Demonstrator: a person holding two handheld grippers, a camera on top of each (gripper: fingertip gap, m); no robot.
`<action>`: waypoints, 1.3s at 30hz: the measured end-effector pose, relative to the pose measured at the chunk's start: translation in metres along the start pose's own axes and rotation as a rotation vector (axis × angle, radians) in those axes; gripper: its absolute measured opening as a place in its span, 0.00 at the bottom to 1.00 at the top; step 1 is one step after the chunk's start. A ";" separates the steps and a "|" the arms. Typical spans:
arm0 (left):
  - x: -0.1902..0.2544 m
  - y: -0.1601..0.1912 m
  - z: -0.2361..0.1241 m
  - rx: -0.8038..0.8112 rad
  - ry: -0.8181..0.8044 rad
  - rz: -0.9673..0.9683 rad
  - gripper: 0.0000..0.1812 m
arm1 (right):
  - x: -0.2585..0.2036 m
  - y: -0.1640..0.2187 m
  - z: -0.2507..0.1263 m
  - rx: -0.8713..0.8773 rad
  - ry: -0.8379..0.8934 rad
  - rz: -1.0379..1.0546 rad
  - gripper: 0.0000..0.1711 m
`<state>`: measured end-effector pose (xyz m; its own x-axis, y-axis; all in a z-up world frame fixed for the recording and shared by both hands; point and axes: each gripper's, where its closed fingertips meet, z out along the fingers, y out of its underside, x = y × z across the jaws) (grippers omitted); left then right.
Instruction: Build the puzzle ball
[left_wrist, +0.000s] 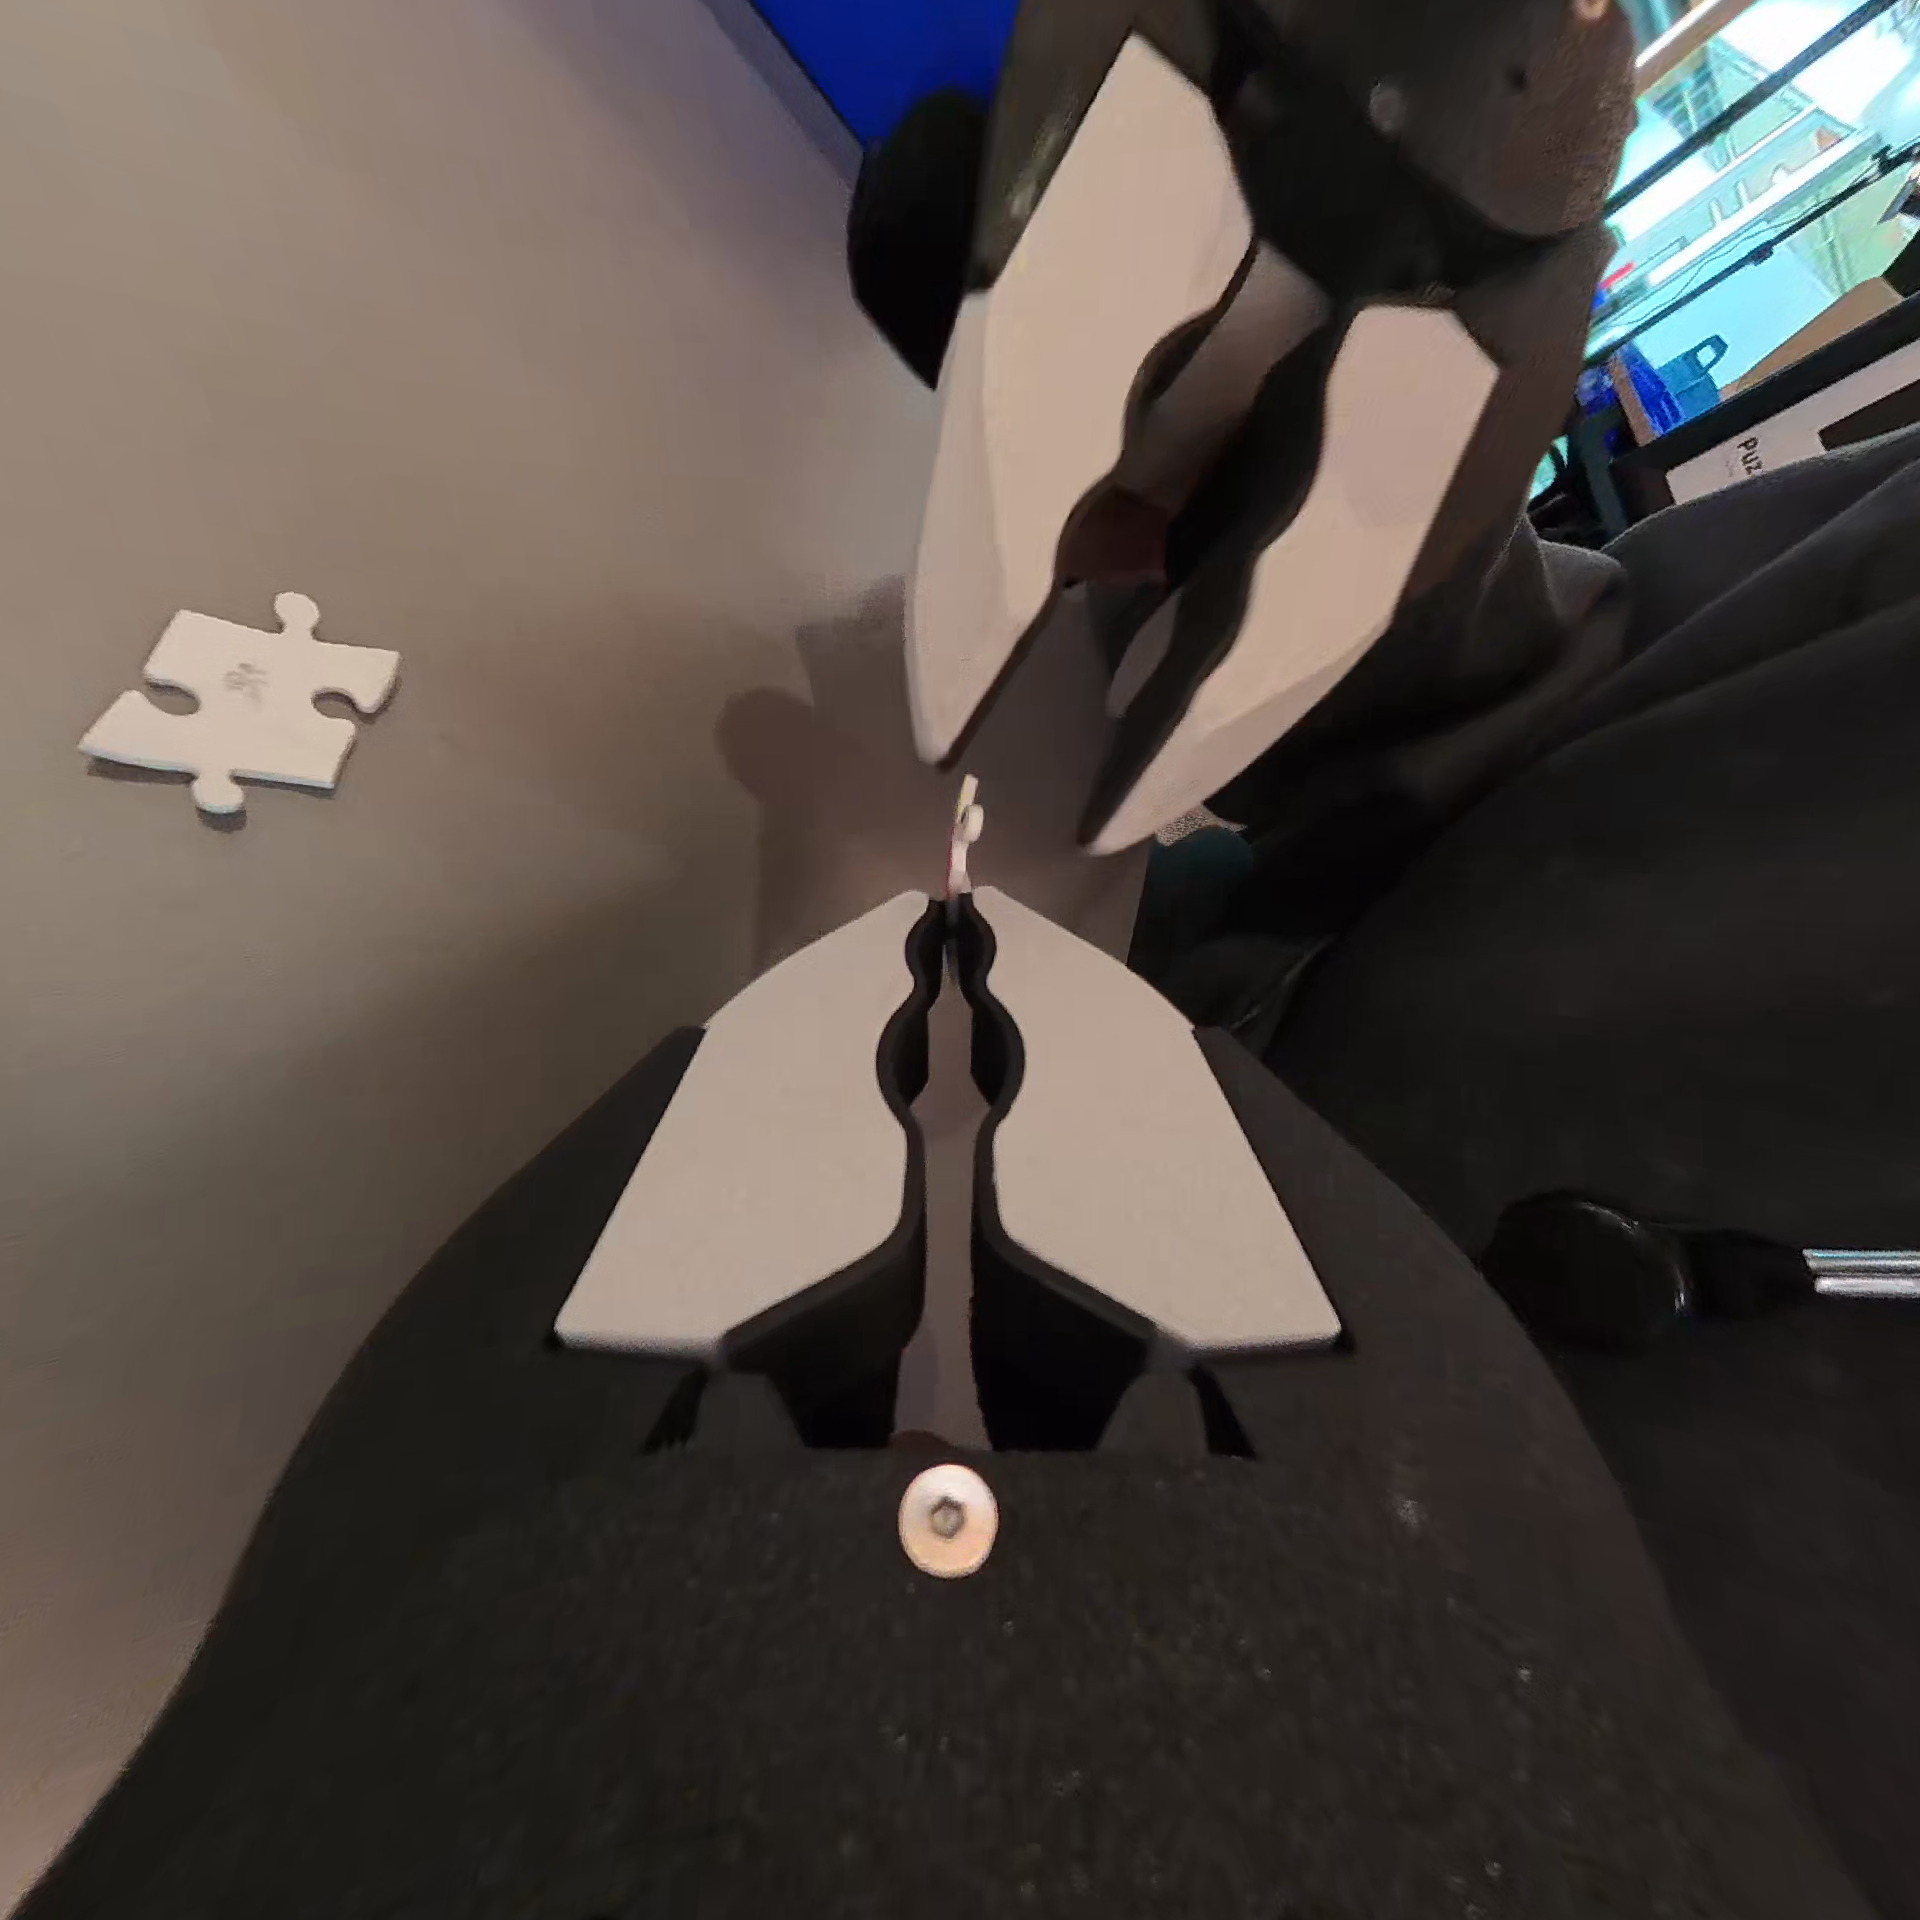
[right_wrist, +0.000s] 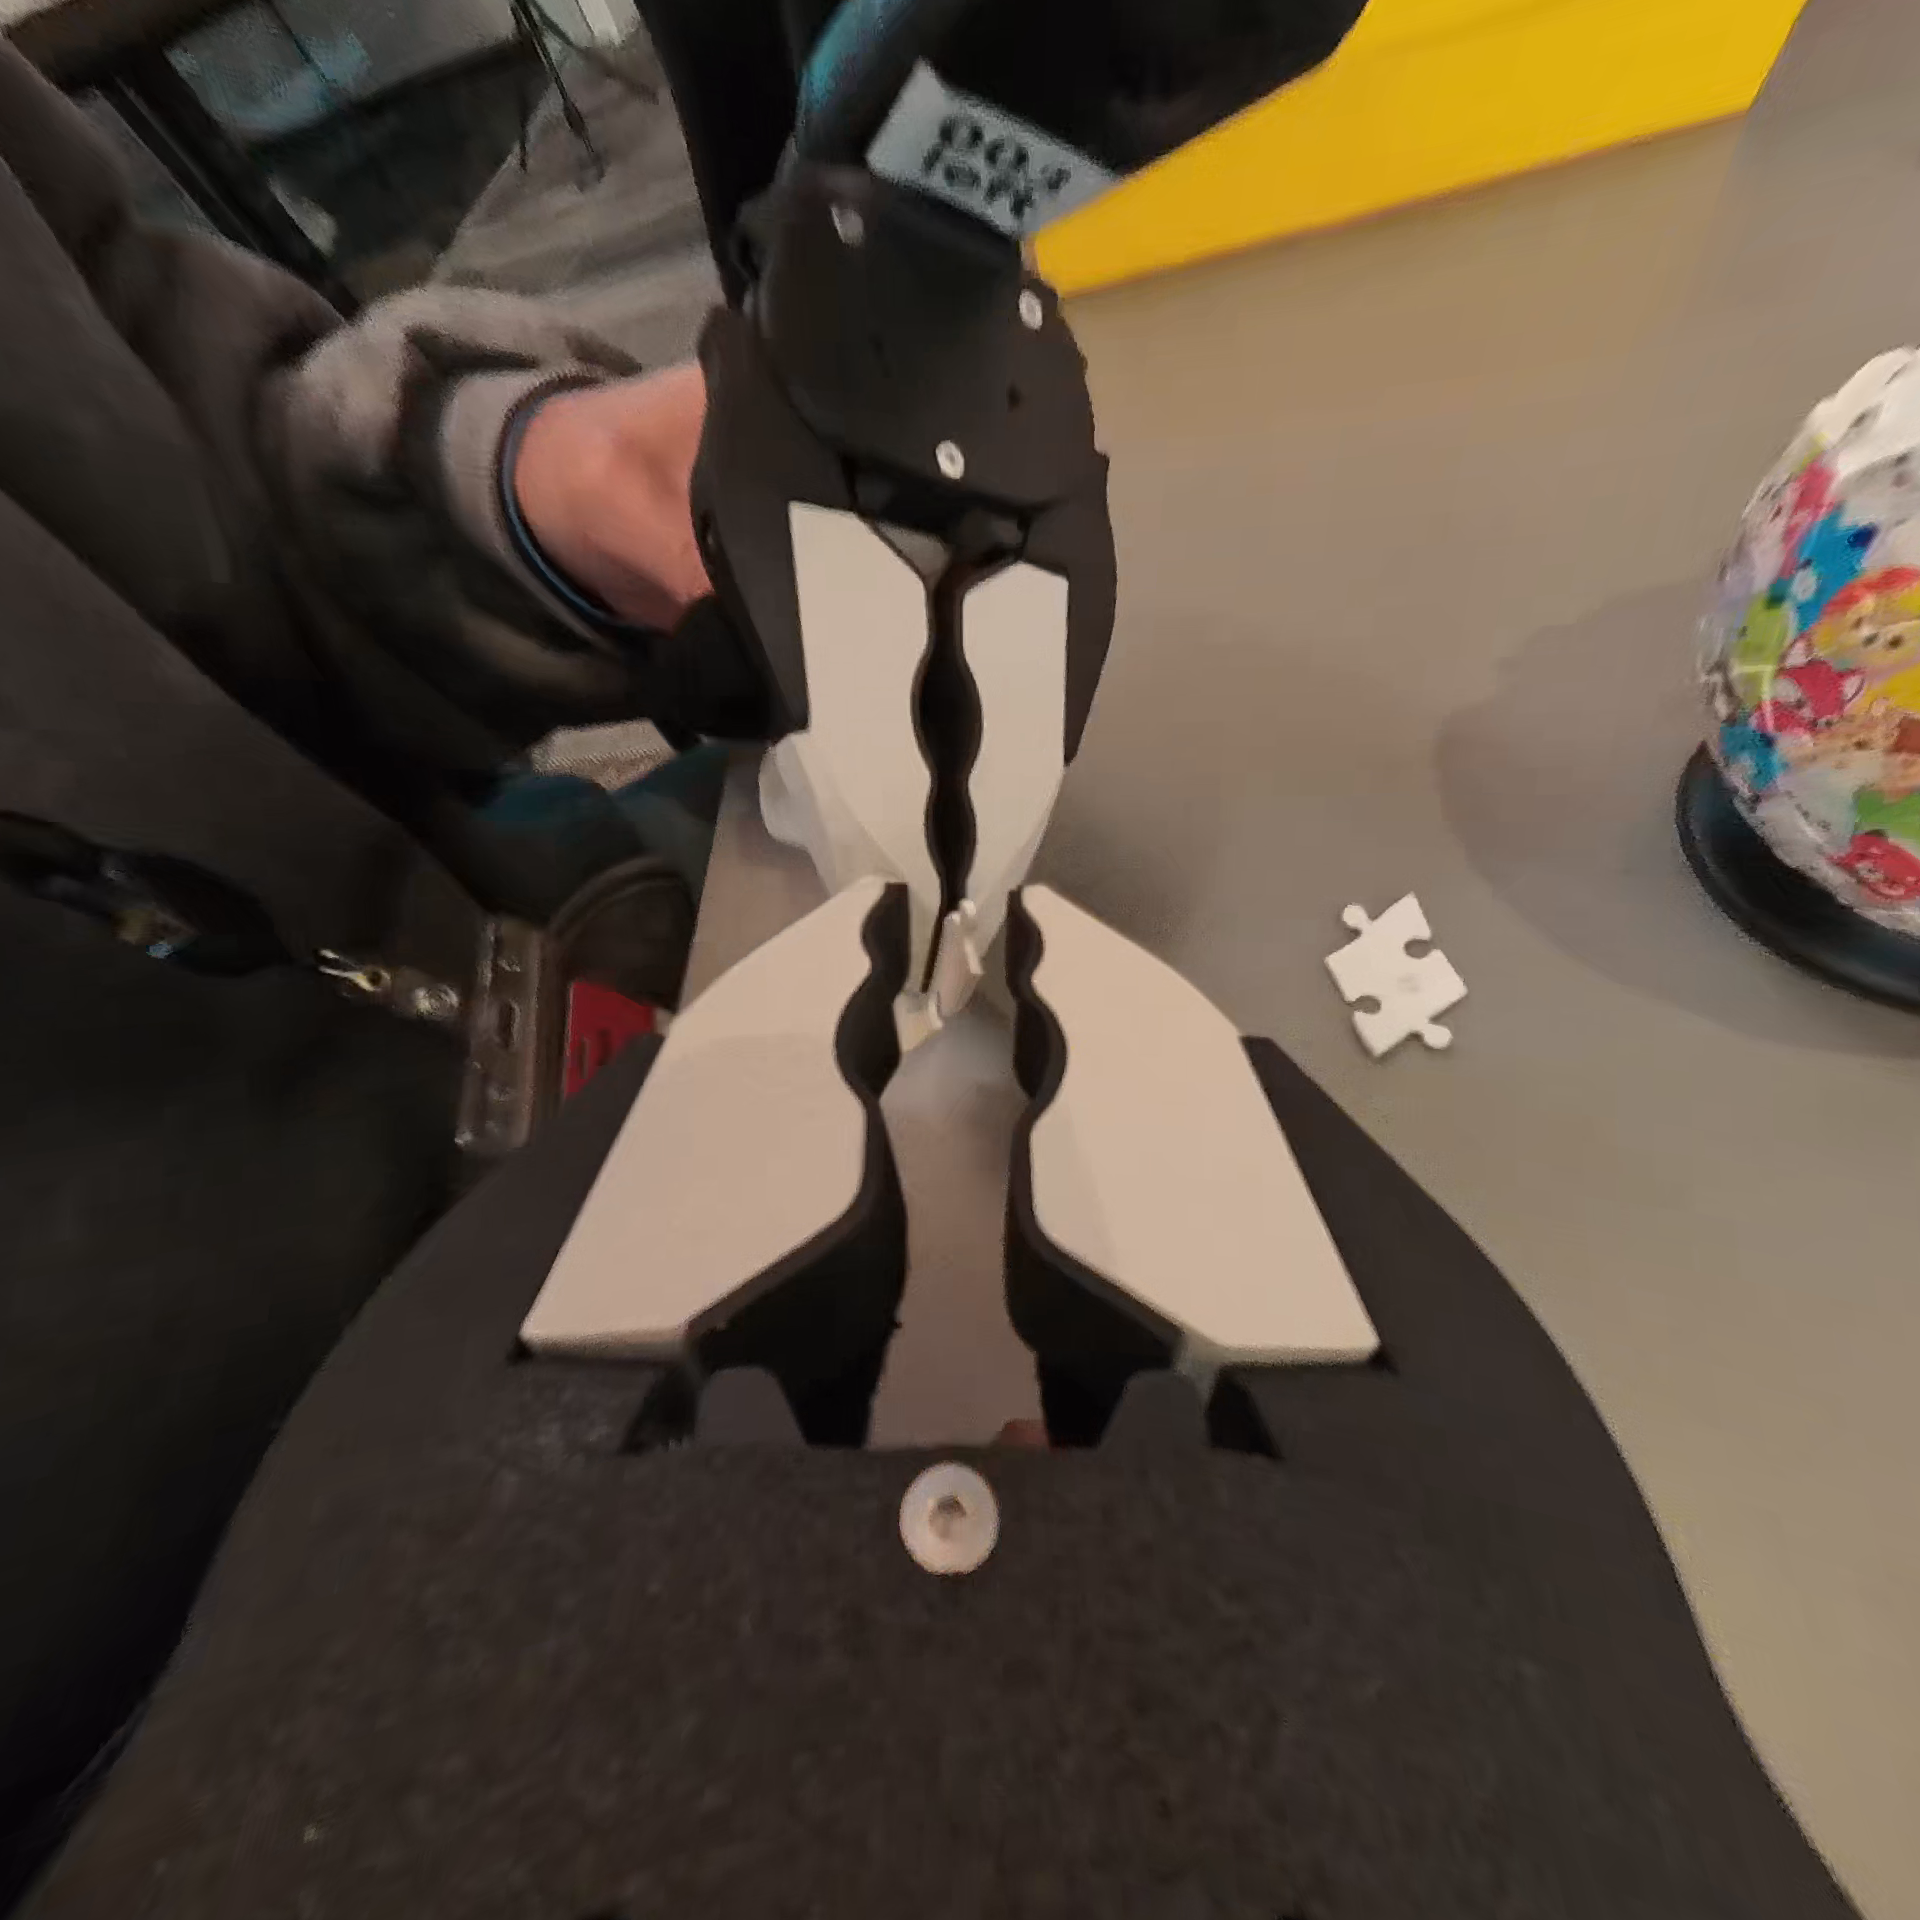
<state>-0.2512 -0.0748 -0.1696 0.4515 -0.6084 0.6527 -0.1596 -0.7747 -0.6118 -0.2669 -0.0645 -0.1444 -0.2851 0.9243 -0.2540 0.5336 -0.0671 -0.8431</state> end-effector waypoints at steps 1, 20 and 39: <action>0.000 0.001 0.001 -0.006 0.001 0.002 0.01 | 0.000 0.003 0.002 -0.011 0.014 -0.017 0.07; 0.003 0.003 -0.005 -0.009 -0.019 0.077 0.02 | -0.001 0.010 0.001 0.032 -0.011 0.104 0.01; -0.006 -0.022 -0.031 0.119 -0.054 0.063 0.02 | 0.027 -0.024 -0.020 0.073 0.115 0.042 0.01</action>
<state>-0.2776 -0.0593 -0.1463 0.4912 -0.6428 0.5878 -0.0857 -0.7073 -0.7017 -0.2710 -0.0306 -0.1216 -0.1690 0.9567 -0.2371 0.4822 -0.1296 -0.8664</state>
